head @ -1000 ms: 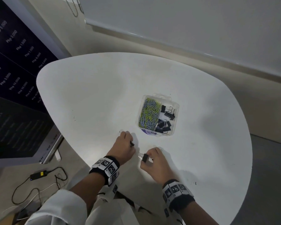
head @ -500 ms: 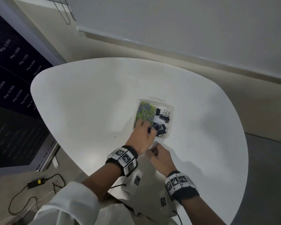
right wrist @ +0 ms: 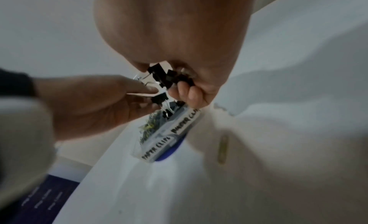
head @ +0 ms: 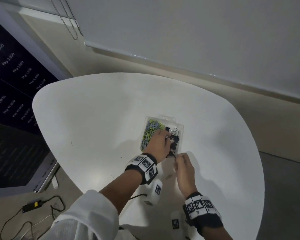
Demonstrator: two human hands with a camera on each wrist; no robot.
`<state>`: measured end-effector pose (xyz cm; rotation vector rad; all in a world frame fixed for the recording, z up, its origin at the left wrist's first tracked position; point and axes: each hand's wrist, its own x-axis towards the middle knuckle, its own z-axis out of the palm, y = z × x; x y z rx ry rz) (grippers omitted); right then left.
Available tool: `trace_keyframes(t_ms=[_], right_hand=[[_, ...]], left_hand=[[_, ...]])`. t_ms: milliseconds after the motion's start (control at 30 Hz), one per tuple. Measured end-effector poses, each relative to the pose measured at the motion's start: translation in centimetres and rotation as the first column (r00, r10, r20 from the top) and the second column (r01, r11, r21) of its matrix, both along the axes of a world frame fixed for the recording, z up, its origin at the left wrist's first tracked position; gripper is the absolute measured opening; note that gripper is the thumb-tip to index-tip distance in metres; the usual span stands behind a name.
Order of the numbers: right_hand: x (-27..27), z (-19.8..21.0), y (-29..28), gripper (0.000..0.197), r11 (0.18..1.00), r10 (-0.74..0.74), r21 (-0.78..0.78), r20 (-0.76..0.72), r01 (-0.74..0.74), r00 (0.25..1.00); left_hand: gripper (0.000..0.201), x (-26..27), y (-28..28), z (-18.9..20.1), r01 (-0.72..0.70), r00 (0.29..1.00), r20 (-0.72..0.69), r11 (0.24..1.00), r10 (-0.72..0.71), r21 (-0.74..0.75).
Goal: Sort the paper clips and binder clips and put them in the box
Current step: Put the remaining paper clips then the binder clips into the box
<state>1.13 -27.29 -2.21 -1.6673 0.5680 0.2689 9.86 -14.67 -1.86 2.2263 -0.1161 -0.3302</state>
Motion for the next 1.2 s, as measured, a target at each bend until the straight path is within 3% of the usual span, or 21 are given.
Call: trace_keyframes(t_ms=[167, 333, 533, 633, 700, 767, 900, 1067, 1200], right_hand=[[4.6, 0.0, 1.7, 0.007, 1.0, -0.009, -0.013, 0.03, 0.009, 1.0], [6.4, -0.6, 2.5, 0.025, 0.98, 0.072, -0.185, 0.017, -0.068, 0.997], [3.2, -1.3, 1.9, 0.046, 0.93, 0.269, -0.285, 0.104, -0.231, 0.957], [0.6, -1.1, 1.0, 0.046, 0.904, 0.34, -0.347, 0.227, -0.25, 0.913], [-1.1, -1.3, 0.4, 0.043, 0.855, 0.397, -0.456, 0.263, -0.249, 0.879], [-2.6, -1.9, -0.2, 0.04, 0.815, 0.433, -0.522, 0.255, -0.254, 0.865], [-4.4, -3.6, -1.1, 0.031, 0.753, 0.505, -0.571, 0.182, -0.327, 0.844], [-5.4, -5.1, -1.4, 0.035, 0.669, 0.625, -0.59, 0.118, -0.452, 0.772], [-5.5, -5.3, -1.7, 0.019, 0.664, 0.602, -0.604, 0.081, -0.441, 0.795]], left_hand=[[0.022, -2.5, 2.3, -0.3, 0.17, 0.973, 0.128, 0.972, -0.191, 0.163], [0.02, -4.6, 4.0, -1.1, 0.272, 0.941, 0.116, 0.915, -0.318, 0.299], [0.015, -6.4, 4.9, -1.4, 0.255, 0.927, 0.184, 0.91, -0.326, 0.327], [0.028, -7.6, 5.4, -1.1, 0.259, 0.931, 0.167, 0.91, -0.325, 0.325], [0.024, -8.3, 5.5, -0.8, 0.254, 0.933, 0.17, 0.916, -0.316, 0.312], [0.026, -8.6, 5.2, -0.6, 0.249, 0.932, 0.18, 0.918, -0.314, 0.31], [0.057, -7.3, 3.2, -1.0, 0.193, 0.924, 0.231, 0.893, -0.305, 0.407], [0.054, -5.6, 1.2, -0.4, 0.352, 0.877, 0.063, 0.727, -0.476, 0.59], [0.053, -5.9, 0.2, -1.0, 0.398, 0.868, 0.046, 0.748, -0.495, 0.531]])
